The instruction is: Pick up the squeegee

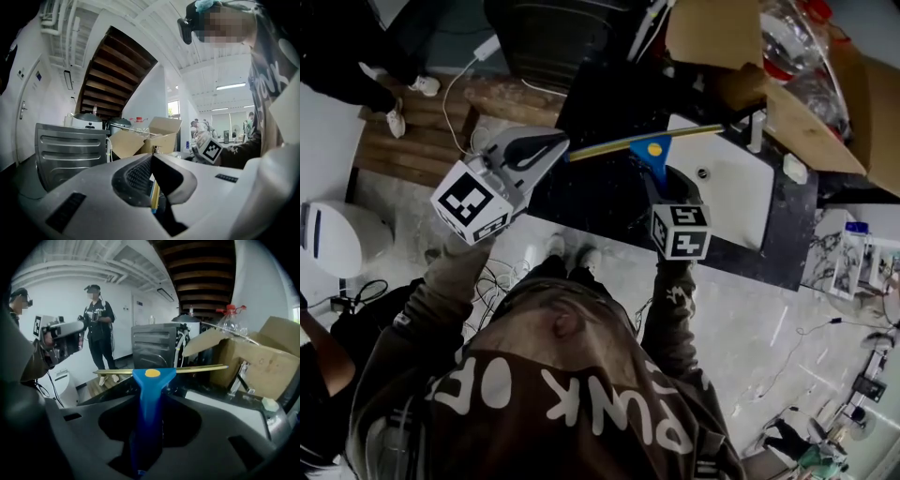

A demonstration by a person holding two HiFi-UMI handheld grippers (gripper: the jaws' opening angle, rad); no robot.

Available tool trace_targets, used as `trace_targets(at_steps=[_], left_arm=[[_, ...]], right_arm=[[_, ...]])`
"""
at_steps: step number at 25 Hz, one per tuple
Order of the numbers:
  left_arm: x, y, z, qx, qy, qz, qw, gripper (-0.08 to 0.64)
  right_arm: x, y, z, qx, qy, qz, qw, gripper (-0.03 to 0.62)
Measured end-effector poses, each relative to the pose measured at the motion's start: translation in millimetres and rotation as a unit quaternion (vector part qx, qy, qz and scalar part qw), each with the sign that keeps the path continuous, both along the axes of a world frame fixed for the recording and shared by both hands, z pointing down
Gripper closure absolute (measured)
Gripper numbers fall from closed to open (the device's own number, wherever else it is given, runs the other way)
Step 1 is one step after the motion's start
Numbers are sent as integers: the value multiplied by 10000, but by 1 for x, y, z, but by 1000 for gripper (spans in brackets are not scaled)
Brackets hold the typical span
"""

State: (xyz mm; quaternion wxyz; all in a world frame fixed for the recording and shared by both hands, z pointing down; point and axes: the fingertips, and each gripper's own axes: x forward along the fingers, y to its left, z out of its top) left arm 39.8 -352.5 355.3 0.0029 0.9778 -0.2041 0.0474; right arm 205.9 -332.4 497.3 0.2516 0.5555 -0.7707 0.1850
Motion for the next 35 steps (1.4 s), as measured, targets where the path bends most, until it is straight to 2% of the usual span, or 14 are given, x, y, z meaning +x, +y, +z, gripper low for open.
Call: trace_targets(at_steps=[6, 9, 14, 22, 35], left_arm=[[-1, 1, -31, 301, -14, -90, 9995, 557], [-10, 1, -49, 445, 15, -219, 9988, 557], [-19, 6, -66, 613, -19, -340, 9975, 557], [-17, 9, -68, 640, -23, -397, 9972, 557], [-7, 10, -71, 702, -54, -393, 9967, 557]], right_arm=[[19, 16, -95, 1178, -99, -119, 9929, 451], [26, 30, -136, 1706, -192, -226, 9849, 451], [18, 54, -186, 2337, -294, -706, 9693, 451], [6, 61, -197, 2530, -530, -1047, 9603, 451], [13, 55, -193, 2556, -662, -1099, 9582, 451]])
